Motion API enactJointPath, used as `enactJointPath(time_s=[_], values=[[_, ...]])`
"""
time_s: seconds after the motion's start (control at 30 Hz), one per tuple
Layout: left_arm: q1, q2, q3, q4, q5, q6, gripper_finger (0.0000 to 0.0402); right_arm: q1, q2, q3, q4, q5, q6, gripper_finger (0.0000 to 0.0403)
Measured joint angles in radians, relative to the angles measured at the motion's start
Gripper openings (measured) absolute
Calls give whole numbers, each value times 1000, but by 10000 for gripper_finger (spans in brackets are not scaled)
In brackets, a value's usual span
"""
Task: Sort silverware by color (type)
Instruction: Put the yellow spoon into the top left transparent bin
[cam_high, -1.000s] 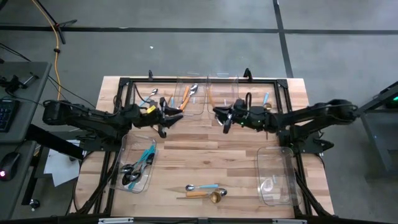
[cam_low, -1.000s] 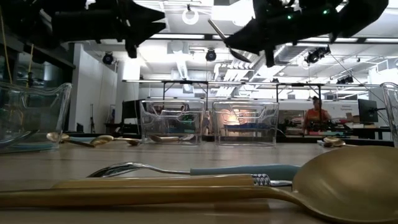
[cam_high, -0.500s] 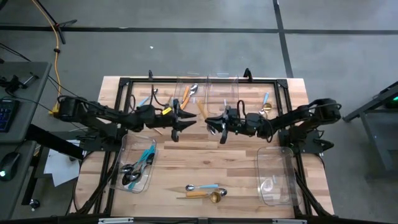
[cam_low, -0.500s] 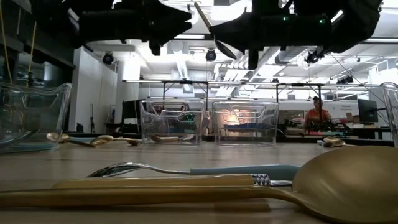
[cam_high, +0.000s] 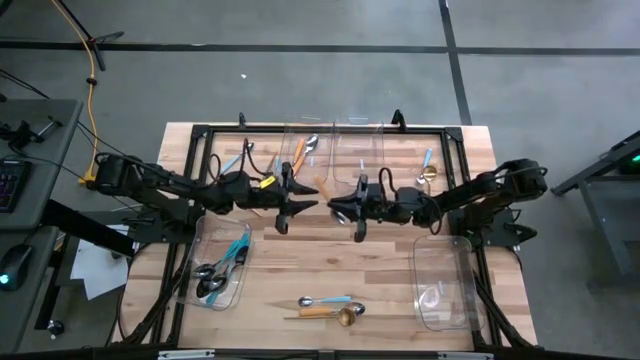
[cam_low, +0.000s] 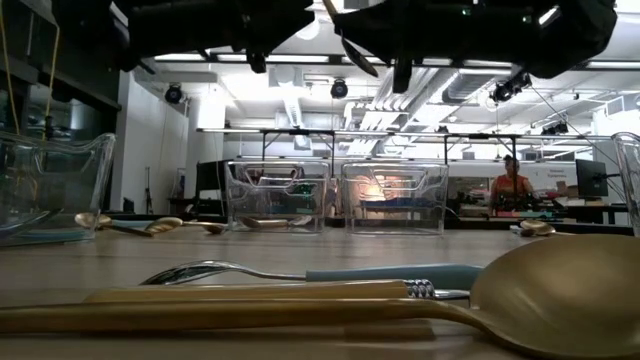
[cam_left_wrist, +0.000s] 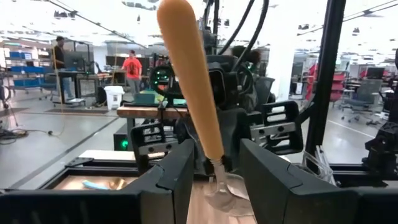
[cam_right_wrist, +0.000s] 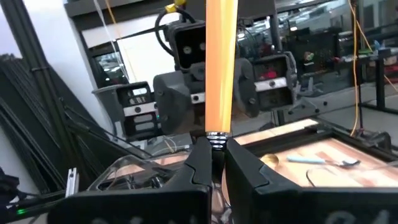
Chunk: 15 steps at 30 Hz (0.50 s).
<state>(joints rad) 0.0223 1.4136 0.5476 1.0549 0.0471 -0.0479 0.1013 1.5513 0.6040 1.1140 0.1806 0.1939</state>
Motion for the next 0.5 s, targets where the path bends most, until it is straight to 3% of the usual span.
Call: enactJointPath(time_s=[0.5], values=[[1, 0, 0, -1, -1, -10, 120, 0, 0, 54, -111, -8, -90, 5]])
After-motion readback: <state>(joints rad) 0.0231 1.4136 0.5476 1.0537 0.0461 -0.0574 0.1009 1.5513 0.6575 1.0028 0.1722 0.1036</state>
